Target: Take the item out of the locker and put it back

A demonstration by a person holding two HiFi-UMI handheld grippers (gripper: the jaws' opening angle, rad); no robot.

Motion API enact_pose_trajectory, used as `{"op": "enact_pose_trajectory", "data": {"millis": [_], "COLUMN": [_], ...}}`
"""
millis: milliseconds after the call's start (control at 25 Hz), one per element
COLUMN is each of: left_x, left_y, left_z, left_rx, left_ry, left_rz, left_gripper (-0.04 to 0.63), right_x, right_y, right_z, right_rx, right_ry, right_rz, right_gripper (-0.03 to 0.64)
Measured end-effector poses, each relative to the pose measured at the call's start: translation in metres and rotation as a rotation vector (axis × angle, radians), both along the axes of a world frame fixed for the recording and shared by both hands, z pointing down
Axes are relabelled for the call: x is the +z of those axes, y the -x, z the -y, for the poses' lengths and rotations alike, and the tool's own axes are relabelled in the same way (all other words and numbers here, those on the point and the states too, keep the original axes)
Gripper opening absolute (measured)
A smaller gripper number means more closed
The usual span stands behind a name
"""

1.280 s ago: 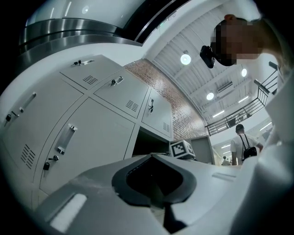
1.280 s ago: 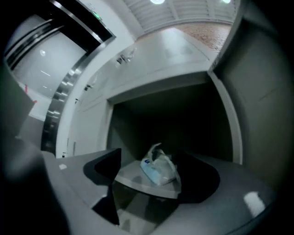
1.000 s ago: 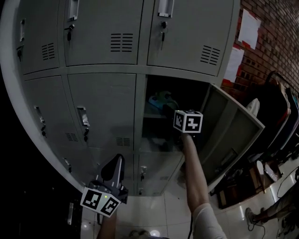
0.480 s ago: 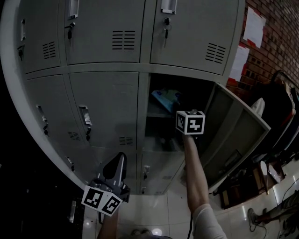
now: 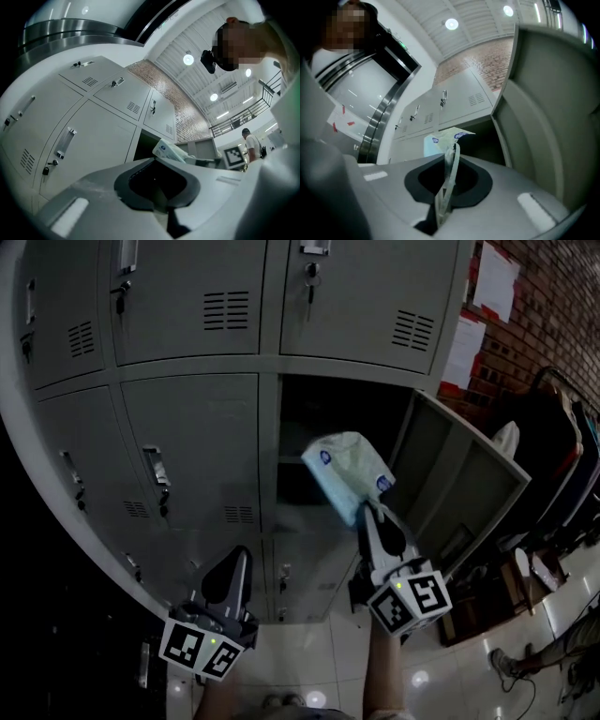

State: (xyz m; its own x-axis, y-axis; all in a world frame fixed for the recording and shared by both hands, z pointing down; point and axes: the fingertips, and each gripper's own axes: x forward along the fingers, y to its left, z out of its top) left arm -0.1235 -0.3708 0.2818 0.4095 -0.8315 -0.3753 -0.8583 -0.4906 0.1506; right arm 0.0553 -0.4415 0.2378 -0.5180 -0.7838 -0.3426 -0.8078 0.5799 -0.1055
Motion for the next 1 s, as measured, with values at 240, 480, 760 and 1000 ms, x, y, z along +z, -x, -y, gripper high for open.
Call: {"op": "enact_pose_trajectory", "data": {"millis": [240, 480, 760, 1000], "left_x": [0.011, 0.008, 0.008, 0.008], "left_y": [-0.009, -0.021, -0.019, -0.016], "left_z": [-0.011, -0.022, -0.028, -0.031], "left_rx": [-0.015, -0.003, -0.015, -0.022], "left_ry": [0.01, -0.006, -0.007, -0.004], "left_rz": [-0.003, 0.009, 0.001, -0.002], "left_gripper": [0.003, 0.003, 0.003, 0.003], "right_x": [0.034, 0.039, 0.046, 0.041], "right_y": [0.0, 0.002, 0.007, 0.007], "right_z": [-0.087, -0.097, -0.097, -0.104], "right_rx": [-0.011, -0.013, -0.044, -0.051], "right_ry": [-0.063, -0.055, -0.037, -0.04], "right_rz": [0.041, 0.006, -0.003, 0.03], "right_gripper": [0.018, 0.018, 0.018, 0.018]}}
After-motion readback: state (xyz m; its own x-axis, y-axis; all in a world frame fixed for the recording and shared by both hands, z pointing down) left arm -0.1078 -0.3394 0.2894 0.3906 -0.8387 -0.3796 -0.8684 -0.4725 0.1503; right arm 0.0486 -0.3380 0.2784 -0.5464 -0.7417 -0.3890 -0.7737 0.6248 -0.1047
